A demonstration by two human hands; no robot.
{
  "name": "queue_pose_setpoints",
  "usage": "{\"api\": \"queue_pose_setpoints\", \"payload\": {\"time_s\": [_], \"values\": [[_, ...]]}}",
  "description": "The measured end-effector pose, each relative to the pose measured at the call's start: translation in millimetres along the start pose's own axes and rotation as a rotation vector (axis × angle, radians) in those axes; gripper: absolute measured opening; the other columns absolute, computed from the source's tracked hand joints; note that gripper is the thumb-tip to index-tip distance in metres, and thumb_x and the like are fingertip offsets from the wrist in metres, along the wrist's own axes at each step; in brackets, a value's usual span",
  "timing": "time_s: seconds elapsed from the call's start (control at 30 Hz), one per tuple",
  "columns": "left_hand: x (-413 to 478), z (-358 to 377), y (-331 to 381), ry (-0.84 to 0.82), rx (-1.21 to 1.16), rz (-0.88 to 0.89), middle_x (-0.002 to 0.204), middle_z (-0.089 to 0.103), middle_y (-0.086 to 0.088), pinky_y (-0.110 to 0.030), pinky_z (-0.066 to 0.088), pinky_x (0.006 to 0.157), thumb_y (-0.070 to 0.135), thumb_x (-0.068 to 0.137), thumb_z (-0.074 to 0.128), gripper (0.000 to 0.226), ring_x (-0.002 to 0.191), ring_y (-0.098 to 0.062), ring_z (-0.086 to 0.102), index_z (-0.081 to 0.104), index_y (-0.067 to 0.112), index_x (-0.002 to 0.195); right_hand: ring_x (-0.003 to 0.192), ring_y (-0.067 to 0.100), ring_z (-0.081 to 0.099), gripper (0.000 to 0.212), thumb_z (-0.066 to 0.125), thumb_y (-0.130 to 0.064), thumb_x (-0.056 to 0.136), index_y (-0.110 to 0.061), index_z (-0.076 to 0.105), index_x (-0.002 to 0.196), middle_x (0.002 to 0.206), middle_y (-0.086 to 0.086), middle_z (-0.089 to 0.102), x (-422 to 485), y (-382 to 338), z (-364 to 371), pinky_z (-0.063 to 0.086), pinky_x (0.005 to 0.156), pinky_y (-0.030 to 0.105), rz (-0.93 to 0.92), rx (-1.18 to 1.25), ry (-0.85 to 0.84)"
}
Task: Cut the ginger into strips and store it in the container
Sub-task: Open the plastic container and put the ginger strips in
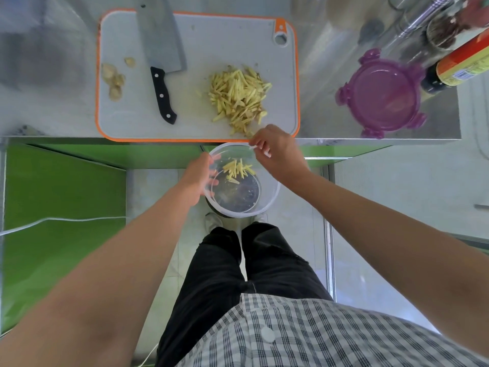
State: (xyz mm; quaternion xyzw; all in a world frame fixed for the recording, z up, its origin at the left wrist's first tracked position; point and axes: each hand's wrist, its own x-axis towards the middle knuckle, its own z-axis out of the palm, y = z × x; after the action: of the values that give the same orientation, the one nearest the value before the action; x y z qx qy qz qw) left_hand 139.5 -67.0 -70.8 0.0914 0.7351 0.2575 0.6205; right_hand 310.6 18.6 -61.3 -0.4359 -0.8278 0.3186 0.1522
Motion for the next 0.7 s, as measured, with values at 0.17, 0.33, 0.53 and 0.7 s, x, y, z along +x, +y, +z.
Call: {"api": "queue_pose_setpoints", "payload": {"time_s": [0.17,0.33,0.53,0.7], "values": [[1,-2,0,-0.006,0.011,0.004,0.125,0.051,-0.017,-0.036,0.043,0.065,0.024,0.095,0.028,0.045,0.096,-0.027,0.054,0.057,0.026,0.130,0.087,0.029,0.054,0.020,0.068,0.002,0.071,-0.008,0.062,0.087,0.093,0.010,0.058,23,5,-4,0.040,0.063,0.033,0.002,-0.408,-0.058],[2,-2,0,-0.009,0.007,-0.001,0.124,0.052,-0.016,-0.036,0.044,0.065,0.026,0.095,0.029,0.044,0.097,-0.028,0.056,0.057,0.027,0.130,0.085,0.029,0.056,0.019,0.058,0.007,0.076,-0.008,0.063,0.087,0.089,0.010,0.061,31,1,-3,0.047,0.069,0.039,-0.001,-0.464,-0.101],[2,0,-2,0.000,-0.001,0.004,0.123,0.053,-0.016,-0.036,0.045,0.065,0.025,0.094,0.028,0.045,0.092,-0.026,0.056,0.057,0.026,0.129,0.088,0.027,0.056,0.020,0.056,0.003,0.078,-0.010,0.064,0.091,0.091,0.008,0.062,32,-3,-11,0.047,0.073,0.036,-0.006,-0.443,-0.179],[0,2,-2,0.011,-0.006,0.014,0.122,0.053,-0.016,-0.035,0.044,0.063,0.023,0.095,0.026,0.046,0.090,-0.026,0.055,0.056,0.025,0.130,0.082,0.029,0.057,0.017,0.058,0.002,0.076,-0.009,0.065,0.086,0.085,0.008,0.063,15,-4,-5,0.048,0.071,0.039,-0.034,-0.404,-0.188]]}}
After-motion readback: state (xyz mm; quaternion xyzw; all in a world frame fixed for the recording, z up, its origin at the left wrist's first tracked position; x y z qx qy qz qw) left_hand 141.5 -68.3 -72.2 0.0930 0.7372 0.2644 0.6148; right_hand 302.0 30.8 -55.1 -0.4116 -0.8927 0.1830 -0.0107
